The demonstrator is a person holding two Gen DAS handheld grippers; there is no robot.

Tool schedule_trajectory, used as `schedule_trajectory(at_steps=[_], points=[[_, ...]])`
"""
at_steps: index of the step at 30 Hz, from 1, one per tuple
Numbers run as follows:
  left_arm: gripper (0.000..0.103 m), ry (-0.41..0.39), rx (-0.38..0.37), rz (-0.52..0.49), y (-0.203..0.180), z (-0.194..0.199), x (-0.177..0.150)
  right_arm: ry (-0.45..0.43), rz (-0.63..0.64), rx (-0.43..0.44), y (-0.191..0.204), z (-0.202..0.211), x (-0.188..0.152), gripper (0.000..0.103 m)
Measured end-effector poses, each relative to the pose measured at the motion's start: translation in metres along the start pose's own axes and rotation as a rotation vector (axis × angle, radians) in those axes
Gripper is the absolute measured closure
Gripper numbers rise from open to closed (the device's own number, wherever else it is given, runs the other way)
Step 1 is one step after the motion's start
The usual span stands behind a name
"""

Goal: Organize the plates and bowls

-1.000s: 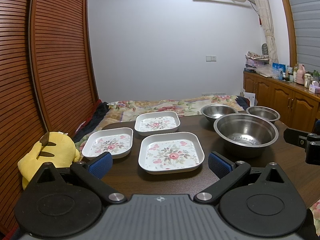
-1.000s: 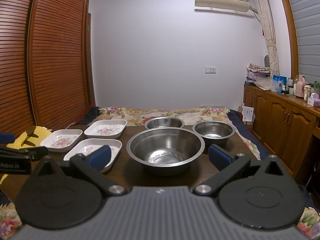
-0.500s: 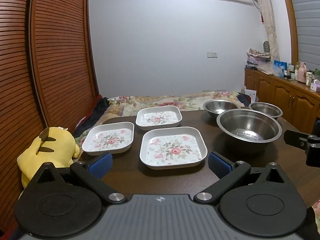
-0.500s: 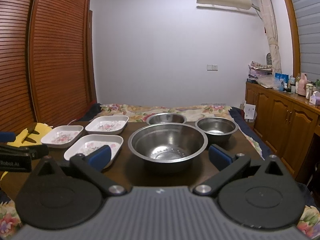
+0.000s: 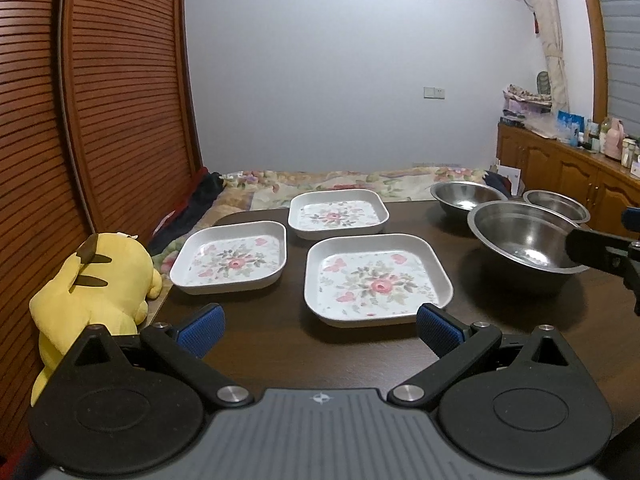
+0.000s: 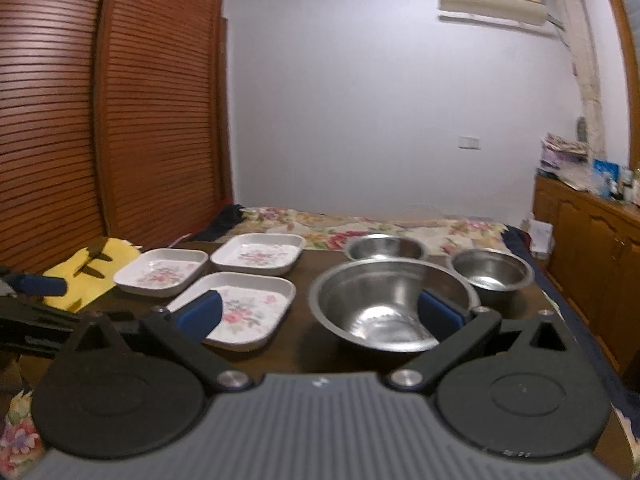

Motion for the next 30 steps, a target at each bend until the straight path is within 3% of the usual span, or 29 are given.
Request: schedule_trajectory(at_steps=[12, 15, 26, 30], points=[[0.000, 0.035, -0.042, 0.036, 0.028, -0.028, 0.011, 0.035, 0.062, 0.095, 0.032, -0.034, 0.009, 0.002], [0.000, 0.056, -0.043, 0.049, 0.034, -0.036, 0.011, 0.045, 0.062, 0.106, 0.036, -0.039, 0.011, 0.011], [0.000, 0.100, -0.025, 0.094, 0.053, -0.048, 0.011, 0.079, 0.079, 0.122, 0.044, -0.058, 0.009, 0.013], [0.000, 0.070, -0.032, 0.068, 0.053, -0.052, 0.013, 0.115, 0.082, 0.141, 0.052, -0.069, 0.003, 0.022]])
Point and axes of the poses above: each gripper's, at about its wrist camera, not at the fingertips, and z roughly against the way its jaws point, y to its left, x to its top, the point moved 6 cm from there along -z, roughly the way its jaws point, and after that the axes turned 2 degrees about x, right-handed, at the moved point
